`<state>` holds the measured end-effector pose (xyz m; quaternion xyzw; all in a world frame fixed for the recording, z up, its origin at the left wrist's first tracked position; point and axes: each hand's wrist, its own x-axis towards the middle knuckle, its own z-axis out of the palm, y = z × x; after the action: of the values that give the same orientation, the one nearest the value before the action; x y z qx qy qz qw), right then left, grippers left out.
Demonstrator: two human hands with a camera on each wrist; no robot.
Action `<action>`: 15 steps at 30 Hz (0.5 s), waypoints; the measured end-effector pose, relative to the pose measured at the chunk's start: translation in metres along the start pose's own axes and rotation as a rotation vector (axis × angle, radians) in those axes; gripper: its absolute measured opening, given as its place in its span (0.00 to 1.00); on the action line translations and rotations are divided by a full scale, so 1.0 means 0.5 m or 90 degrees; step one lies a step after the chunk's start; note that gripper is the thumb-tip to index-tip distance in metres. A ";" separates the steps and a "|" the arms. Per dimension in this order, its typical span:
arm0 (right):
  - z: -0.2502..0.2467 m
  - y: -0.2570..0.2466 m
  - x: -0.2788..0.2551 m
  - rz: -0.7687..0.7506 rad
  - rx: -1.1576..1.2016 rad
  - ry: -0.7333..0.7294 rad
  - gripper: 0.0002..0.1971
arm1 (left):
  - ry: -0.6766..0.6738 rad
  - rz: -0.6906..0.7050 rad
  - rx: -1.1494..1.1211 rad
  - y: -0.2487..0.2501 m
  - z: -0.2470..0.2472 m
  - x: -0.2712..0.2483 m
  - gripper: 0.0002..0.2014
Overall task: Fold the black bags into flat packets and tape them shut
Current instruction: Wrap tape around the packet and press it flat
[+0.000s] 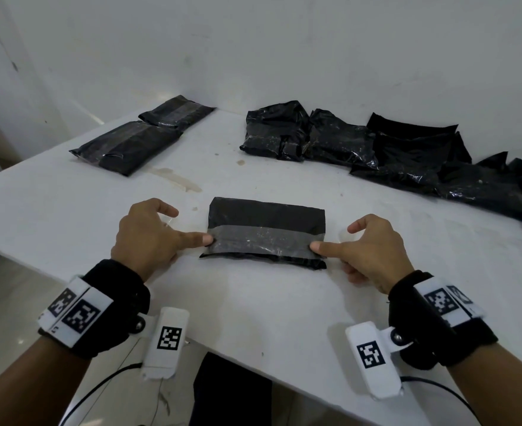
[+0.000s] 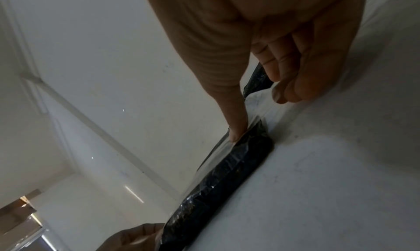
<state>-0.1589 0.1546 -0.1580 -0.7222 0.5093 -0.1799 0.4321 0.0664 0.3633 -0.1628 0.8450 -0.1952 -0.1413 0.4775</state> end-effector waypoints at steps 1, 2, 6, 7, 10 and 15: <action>0.001 0.001 0.001 -0.002 -0.013 0.000 0.39 | 0.005 -0.002 0.018 -0.002 0.000 0.001 0.41; 0.001 0.000 0.001 -0.003 -0.024 -0.001 0.39 | 0.011 -0.002 0.034 -0.003 0.001 0.002 0.40; 0.005 0.003 0.002 -0.012 -0.053 -0.002 0.39 | 0.022 0.000 0.098 -0.007 0.007 0.005 0.39; 0.005 0.004 0.002 -0.016 -0.061 -0.003 0.39 | 0.019 0.003 0.117 -0.006 0.008 0.005 0.40; 0.005 0.007 0.003 -0.016 -0.076 -0.011 0.39 | 0.005 0.018 0.163 -0.005 0.008 0.002 0.43; 0.003 0.008 0.004 -0.012 -0.071 -0.019 0.39 | 0.011 0.021 0.204 0.002 -0.003 -0.007 0.50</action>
<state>-0.1592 0.1530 -0.1624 -0.7526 0.5053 -0.1445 0.3967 0.0639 0.3655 -0.1609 0.9082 -0.2250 -0.0927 0.3405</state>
